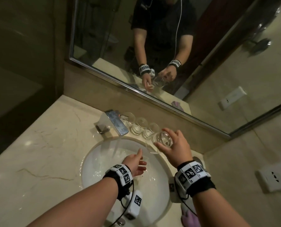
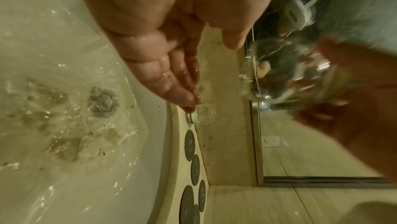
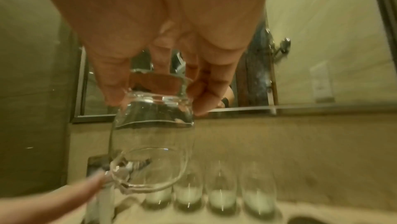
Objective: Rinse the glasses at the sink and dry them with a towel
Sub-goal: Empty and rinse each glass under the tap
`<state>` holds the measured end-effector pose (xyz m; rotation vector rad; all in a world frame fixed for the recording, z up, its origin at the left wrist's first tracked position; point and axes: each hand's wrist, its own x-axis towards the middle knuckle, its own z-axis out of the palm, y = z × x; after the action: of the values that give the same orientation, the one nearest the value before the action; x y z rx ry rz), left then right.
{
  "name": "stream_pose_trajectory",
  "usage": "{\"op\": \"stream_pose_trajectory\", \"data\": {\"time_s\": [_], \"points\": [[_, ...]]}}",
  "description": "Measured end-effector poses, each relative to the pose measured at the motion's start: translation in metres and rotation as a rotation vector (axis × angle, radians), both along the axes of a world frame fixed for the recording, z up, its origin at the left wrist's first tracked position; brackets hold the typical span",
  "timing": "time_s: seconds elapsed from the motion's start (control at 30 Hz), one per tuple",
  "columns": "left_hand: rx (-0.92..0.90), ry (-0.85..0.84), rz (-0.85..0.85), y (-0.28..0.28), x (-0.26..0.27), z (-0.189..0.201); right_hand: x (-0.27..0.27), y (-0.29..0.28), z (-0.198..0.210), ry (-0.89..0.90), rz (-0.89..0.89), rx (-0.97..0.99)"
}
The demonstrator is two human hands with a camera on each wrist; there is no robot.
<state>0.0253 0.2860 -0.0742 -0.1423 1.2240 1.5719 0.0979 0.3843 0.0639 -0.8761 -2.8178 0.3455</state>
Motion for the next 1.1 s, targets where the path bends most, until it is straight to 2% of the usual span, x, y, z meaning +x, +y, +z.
{"op": "stream_pose_trajectory", "data": {"time_s": [0.1, 0.27, 0.3, 0.37, 0.47, 0.57, 0.63, 0.83, 0.97, 1.1], "points": [[0.042, -0.006, 0.008, -0.018, 0.003, 0.002, 0.006, -0.006, -0.037, 0.018, -0.076, -0.229], [0.096, 0.003, 0.073, -0.060, 0.001, -0.006, 0.014, -0.031, -0.096, 0.255, -0.335, -1.200], [0.093, -0.001, 0.099, -0.070, -0.001, -0.009, 0.015, -0.038, -0.105, 0.256, -0.327, -1.335], [0.068, 0.041, 0.133, -0.087, -0.005, -0.011, 0.015, -0.051, -0.115, 0.225, -0.262, -1.466], [-0.067, 0.227, 0.145, -0.113, -0.019, -0.008, 0.006, -0.066, -0.124, 0.125, -0.130, -1.440], [-0.222, 0.431, 0.130, -0.136, -0.039, 0.004, -0.012, -0.075, -0.127, 0.014, -0.018, -1.170], [-0.332, 0.567, 0.126, -0.144, -0.054, 0.018, -0.018, -0.075, -0.125, 0.029, 0.001, -1.049], [-0.622, 0.898, 0.046, -0.150, -0.101, 0.050, -0.012, -0.077, -0.107, 0.036, 0.070, -0.970], [-0.736, 1.016, -0.065, -0.146, -0.123, 0.054, 0.005, -0.065, -0.098, 0.073, 0.059, -0.929], [-0.822, 1.028, -0.133, -0.142, -0.138, 0.040, 0.028, -0.050, -0.094, 0.102, -0.002, -0.903]]}}
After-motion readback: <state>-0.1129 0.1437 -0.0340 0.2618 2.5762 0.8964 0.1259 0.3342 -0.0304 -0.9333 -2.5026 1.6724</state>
